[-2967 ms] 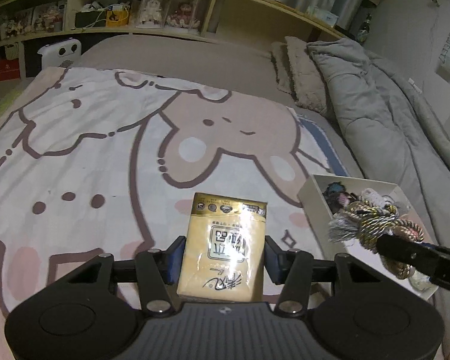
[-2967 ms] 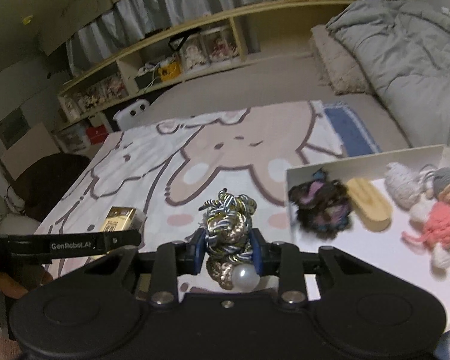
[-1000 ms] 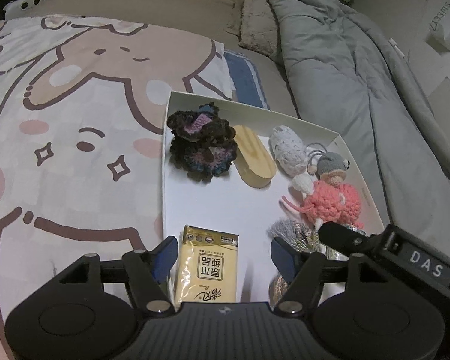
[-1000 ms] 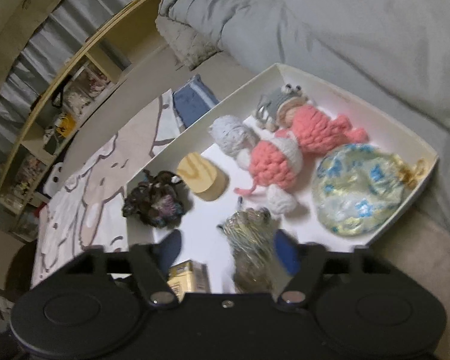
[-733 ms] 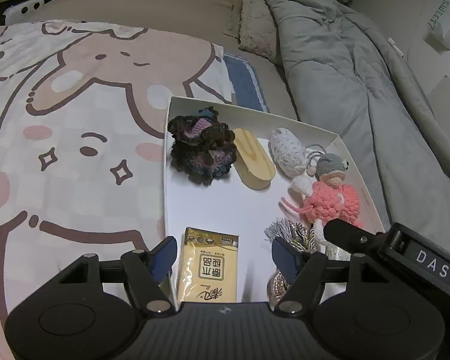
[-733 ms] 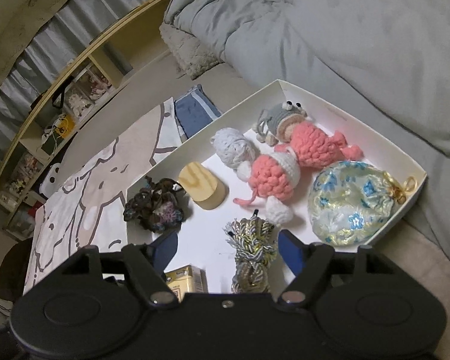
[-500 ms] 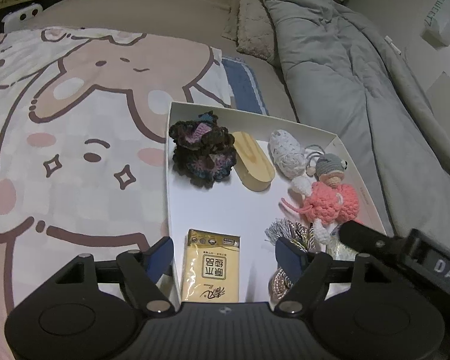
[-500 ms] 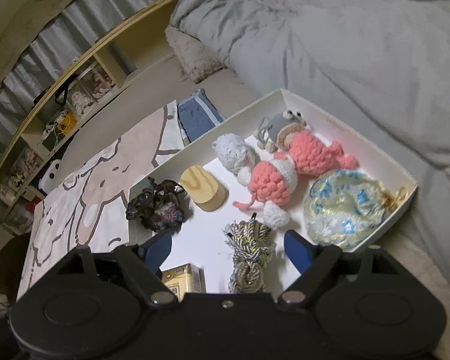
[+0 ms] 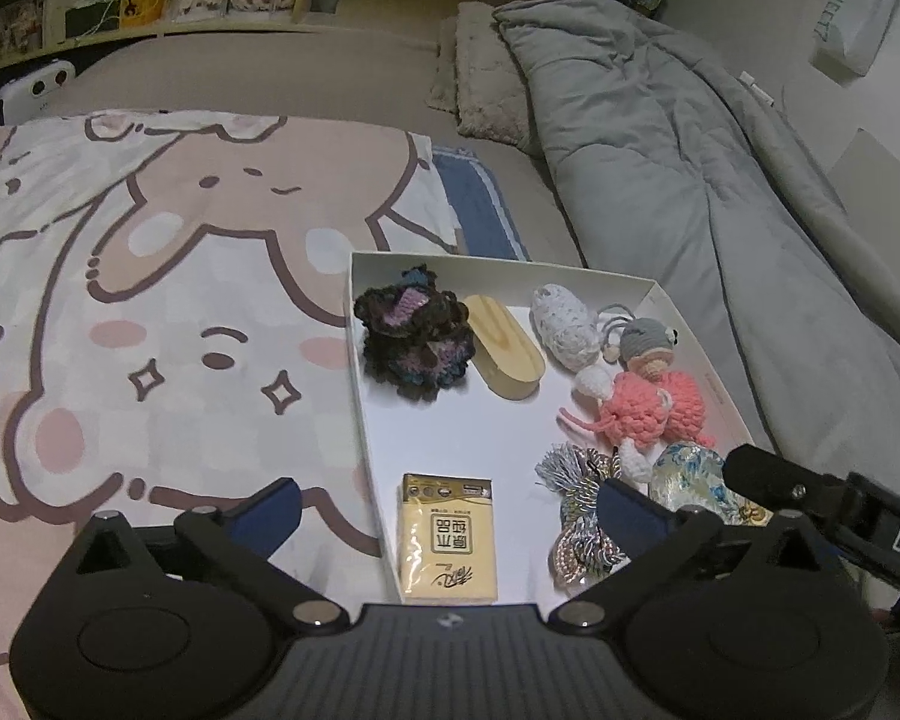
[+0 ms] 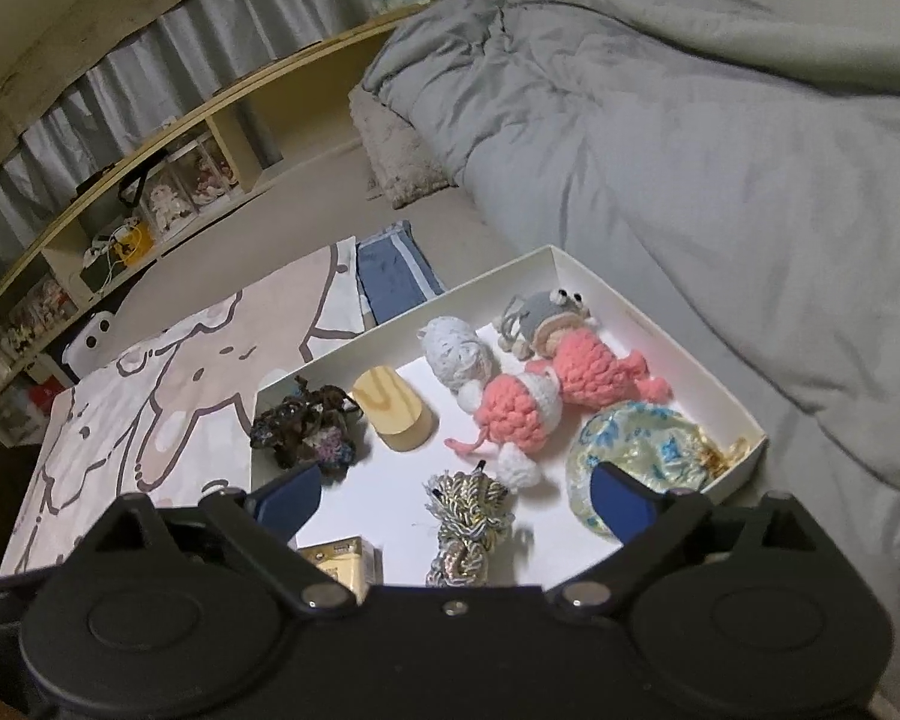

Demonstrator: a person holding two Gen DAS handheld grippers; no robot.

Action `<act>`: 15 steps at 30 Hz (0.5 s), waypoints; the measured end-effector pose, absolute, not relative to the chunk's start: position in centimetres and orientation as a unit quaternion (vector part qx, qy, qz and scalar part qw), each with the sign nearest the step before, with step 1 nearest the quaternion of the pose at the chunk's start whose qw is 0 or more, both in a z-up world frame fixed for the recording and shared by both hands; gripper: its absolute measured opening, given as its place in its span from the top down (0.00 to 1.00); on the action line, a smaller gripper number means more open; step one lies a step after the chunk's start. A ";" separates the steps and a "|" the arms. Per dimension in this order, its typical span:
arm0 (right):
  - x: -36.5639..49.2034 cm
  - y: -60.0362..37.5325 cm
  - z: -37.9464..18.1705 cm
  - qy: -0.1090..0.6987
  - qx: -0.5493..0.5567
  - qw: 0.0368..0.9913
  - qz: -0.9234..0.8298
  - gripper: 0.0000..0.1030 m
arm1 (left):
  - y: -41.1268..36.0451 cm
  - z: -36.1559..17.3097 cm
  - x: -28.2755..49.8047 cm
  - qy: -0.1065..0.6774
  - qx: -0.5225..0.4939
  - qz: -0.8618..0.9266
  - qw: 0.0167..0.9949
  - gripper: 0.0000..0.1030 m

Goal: Organize objects

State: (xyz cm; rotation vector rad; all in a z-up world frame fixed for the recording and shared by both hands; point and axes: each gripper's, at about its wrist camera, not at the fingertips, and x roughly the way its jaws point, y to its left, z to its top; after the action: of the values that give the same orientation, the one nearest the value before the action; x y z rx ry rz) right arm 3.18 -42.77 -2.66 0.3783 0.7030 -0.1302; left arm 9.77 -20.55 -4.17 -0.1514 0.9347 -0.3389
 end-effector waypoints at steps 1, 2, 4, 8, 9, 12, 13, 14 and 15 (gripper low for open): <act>3.0 -42.6 -2.4 0.341 0.179 0.921 -0.064 0.05 | -20.4 -3.9 9.6 0.446 -0.069 -0.164 0.877 0.00; 2.7 -42.6 -2.0 0.337 0.177 0.922 -0.068 0.04 | -20.3 -3.7 9.4 0.444 -0.065 -0.165 0.879 0.00; 2.2 -42.5 -1.5 0.329 0.178 0.925 -0.071 0.02 | -20.1 -3.2 9.1 0.439 -0.054 -0.165 0.882 0.00; 1.2 -42.0 -0.1 0.322 0.163 0.930 -0.071 0.01 | -19.4 -2.1 8.3 0.428 -0.039 -0.169 0.887 0.00; 1.0 -41.8 0.2 0.321 0.157 0.931 -0.075 0.01 | -19.1 -1.8 8.0 0.424 -0.038 -0.172 0.888 0.00; 0.1 -41.2 1.0 0.317 0.143 0.934 -0.078 0.01 | -18.6 -1.0 7.2 0.413 -0.024 -0.174 0.894 0.00; -0.2 -41.1 1.2 0.315 0.140 0.936 -0.077 0.01 | -18.4 -0.7 7.0 0.408 -0.016 -0.175 0.896 0.00; -0.5 -40.9 1.3 0.314 0.137 0.936 -0.077 0.01 | -18.2 -0.5 6.7 0.404 -0.011 -0.176 0.898 0.00; -0.8 -40.8 1.4 0.313 0.136 0.937 -0.077 0.01 | -18.0 -0.2 6.4 0.399 -0.008 -0.175 0.900 0.00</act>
State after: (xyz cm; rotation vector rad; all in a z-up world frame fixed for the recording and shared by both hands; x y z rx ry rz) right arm -0.80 -40.77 1.37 0.2777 0.6397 -0.1564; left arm 6.43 -17.96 -0.22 -0.0170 0.8264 -0.3627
